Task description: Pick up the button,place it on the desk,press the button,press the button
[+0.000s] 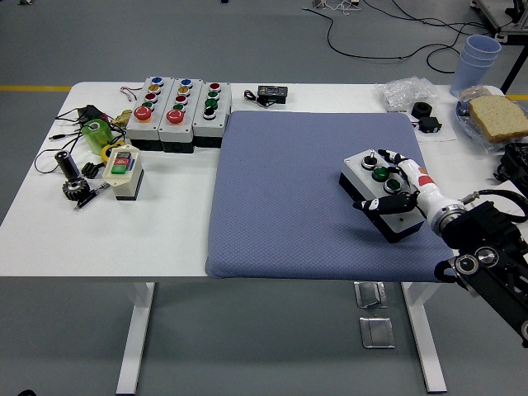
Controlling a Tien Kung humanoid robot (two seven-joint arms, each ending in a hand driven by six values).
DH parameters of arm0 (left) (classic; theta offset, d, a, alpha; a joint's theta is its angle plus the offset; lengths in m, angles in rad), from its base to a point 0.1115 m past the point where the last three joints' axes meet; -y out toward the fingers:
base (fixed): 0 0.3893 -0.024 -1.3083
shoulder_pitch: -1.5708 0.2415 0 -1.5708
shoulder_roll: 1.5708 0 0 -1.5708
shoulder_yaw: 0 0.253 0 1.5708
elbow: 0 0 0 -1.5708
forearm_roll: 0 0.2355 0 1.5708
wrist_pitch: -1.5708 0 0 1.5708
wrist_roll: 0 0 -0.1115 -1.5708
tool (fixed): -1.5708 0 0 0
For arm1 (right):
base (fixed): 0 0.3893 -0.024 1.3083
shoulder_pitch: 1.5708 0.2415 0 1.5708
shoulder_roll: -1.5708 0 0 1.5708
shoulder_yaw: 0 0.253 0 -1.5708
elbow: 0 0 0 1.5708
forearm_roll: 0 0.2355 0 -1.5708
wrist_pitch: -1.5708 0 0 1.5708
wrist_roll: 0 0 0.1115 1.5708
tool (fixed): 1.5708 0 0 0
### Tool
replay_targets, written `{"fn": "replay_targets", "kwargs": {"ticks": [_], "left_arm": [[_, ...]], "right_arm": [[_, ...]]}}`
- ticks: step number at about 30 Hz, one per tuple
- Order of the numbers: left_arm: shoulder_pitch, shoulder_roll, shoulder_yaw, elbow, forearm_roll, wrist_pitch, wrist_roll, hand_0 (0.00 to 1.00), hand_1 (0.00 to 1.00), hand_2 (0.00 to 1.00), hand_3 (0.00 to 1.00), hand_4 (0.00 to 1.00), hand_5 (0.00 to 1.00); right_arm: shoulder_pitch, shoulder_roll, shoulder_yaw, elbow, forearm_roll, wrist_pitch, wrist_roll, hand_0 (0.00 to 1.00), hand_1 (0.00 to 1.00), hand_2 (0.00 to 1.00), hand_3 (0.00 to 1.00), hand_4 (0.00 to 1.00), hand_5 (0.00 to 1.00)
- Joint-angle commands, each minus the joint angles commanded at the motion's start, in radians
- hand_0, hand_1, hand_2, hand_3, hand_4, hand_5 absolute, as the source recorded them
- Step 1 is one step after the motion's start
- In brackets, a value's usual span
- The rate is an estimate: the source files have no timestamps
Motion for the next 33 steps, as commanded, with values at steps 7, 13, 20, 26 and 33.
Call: {"fn": "replay_targets", "kwargs": {"ticks": [7, 13, 20, 26, 33], "left_arm": [[-0.002, 0.002, -0.001, 0.000, 0.000, 0.000, 0.003, 0.651, 0.647, 0.640, 0.546, 0.309, 0.847], [-0.002, 0.004, -0.003, 0.000, 0.003, 0.000, 0.004, 0.651, 0.647, 0.640, 0.545, 0.309, 0.846], [-0.001, 0.004, -0.002, 0.000, 0.009, -0.002, 0.003, 0.651, 0.647, 0.640, 0.545, 0.311, 0.848], [0.006, 0.002, -0.003, 0.000, 0.012, -0.003, 0.004, 0.651, 0.647, 0.639, 0.546, 0.310, 0.849], [0.012, 0.001, -0.002, 0.000, 0.018, -0.001, 0.004, 0.651, 0.647, 0.640, 0.545, 0.310, 0.849]], "right_arm": [[0.008, 0.018, -0.010, -0.022, -0.240, -0.024, -0.022, 0.998, 0.971, 0.998, 0.998, 0.998, 0.119], [0.009, 0.015, -0.004, -0.013, -0.467, -0.034, -0.033, 0.998, 0.962, 0.998, 0.998, 0.998, 0.118], [0.028, 0.036, -0.009, -0.082, -0.367, -0.003, -0.035, 0.998, 0.953, 0.998, 0.998, 0.998, 0.129], [0.031, 0.050, -0.007, -0.130, -0.223, 0.039, -0.042, 0.998, 0.951, 0.998, 0.998, 0.998, 0.141], [0.026, 0.047, 0.007, -0.123, -0.130, 0.009, -0.036, 0.998, 0.945, 0.998, 0.998, 0.998, 0.151]]}}
